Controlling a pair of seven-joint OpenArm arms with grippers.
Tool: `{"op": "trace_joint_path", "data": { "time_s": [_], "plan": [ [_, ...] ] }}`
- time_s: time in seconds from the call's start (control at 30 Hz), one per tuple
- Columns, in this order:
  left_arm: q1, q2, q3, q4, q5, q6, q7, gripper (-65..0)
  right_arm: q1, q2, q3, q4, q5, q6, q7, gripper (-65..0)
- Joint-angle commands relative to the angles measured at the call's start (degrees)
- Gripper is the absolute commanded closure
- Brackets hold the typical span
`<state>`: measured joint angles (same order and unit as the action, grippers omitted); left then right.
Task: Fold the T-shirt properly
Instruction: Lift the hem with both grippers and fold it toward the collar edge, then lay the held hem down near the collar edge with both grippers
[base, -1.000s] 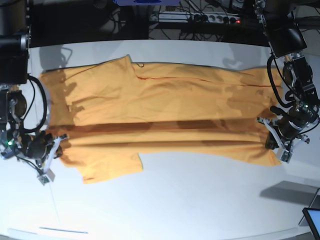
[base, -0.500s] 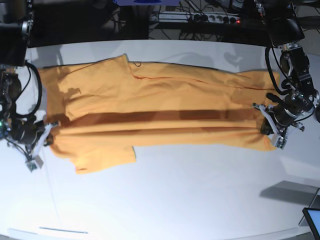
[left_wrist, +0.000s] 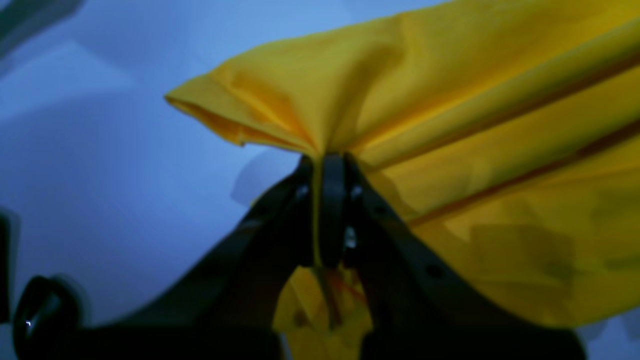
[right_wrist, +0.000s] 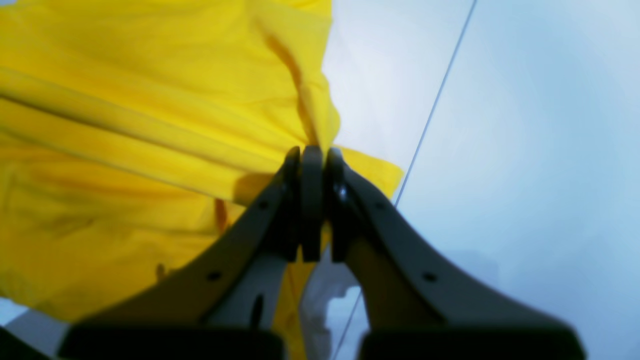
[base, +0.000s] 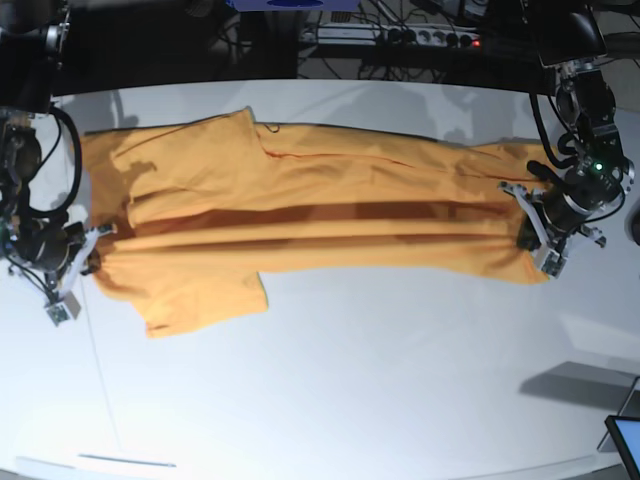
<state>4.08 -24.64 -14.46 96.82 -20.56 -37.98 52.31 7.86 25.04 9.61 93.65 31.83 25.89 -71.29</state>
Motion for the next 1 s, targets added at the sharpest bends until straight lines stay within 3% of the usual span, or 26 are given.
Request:
{"op": "trace_joint_path", "data": {
  "time_s": [0.0, 0.83, 0.97],
  "plan": [
    [-0.3, -1.3, -0.5, 0.7, 0.6, 0.6, -0.6, 0.0, 1.1, 1.3, 1.0, 1.7, -0.6, -0.3, 0.0, -0.3],
    [9.9, -1.3, -0.4, 0.5, 0.6, 0.6, -0.3, 0.0, -6.4, -2.0, 1.1, 2.6, -0.6, -0.4, -0.7, -0.3],
    [10.7, -2.4, 4.4, 0.5, 0.6, 0.8, -0.3, 0.0, -6.8, -2.5, 1.0, 1.7, -0.5, -6.0, -0.7, -0.3]
  ]
}}
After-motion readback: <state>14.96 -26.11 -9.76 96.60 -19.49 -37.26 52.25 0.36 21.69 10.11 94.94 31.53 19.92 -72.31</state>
